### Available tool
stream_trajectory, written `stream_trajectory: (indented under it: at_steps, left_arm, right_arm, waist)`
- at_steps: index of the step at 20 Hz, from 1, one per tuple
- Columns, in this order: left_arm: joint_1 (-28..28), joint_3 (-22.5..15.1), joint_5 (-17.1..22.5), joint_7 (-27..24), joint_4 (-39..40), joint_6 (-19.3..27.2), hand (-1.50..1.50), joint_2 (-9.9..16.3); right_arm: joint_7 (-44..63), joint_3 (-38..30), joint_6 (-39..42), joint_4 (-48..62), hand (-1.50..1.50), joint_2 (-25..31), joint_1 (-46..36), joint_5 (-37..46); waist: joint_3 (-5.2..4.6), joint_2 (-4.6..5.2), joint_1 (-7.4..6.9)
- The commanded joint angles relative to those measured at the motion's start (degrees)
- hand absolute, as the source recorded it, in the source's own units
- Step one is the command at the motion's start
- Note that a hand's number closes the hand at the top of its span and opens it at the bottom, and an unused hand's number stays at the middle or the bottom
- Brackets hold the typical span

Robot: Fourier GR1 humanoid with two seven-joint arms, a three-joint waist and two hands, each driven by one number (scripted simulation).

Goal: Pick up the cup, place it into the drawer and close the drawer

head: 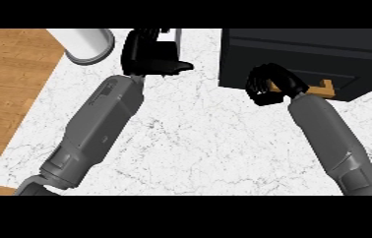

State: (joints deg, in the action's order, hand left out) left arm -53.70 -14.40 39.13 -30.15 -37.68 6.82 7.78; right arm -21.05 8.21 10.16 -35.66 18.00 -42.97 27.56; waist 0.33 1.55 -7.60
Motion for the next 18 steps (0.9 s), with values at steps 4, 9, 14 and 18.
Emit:
stream_trajectory:
  at_steps: [4,9,14,18]
  left_arm:
    - [3.05,-0.83,-0.42,1.19,-3.13,-1.93,-1.5,2.54]
    - [4.58,-1.26,-0.2,1.72,-4.38,-3.67,-1.5,3.02]
    - [5.41,-1.13,0.33,2.1,-5.66,-5.5,-1.5,4.03]
    - [5.61,-1.08,0.93,2.87,-6.64,-6.19,-1.5,3.82]
  right_arm:
    - [-0.48,-7.11,-2.43,8.08,1.5,3.79,-9.43,-2.86]
    - [-0.15,-8.94,0.18,7.57,1.5,6.44,-10.74,-4.94]
    - [0.68,-9.88,2.85,6.2,1.5,8.08,-11.13,-6.61]
    - [0.71,-10.62,5.16,4.95,1.5,9.21,-10.95,-8.1]
  waist:
    - [0.0,0.6,-1.94]
    - [0.0,1.05,-3.24]
    - [-0.09,1.0,-4.28]
    - [-0.11,0.91,-4.74]
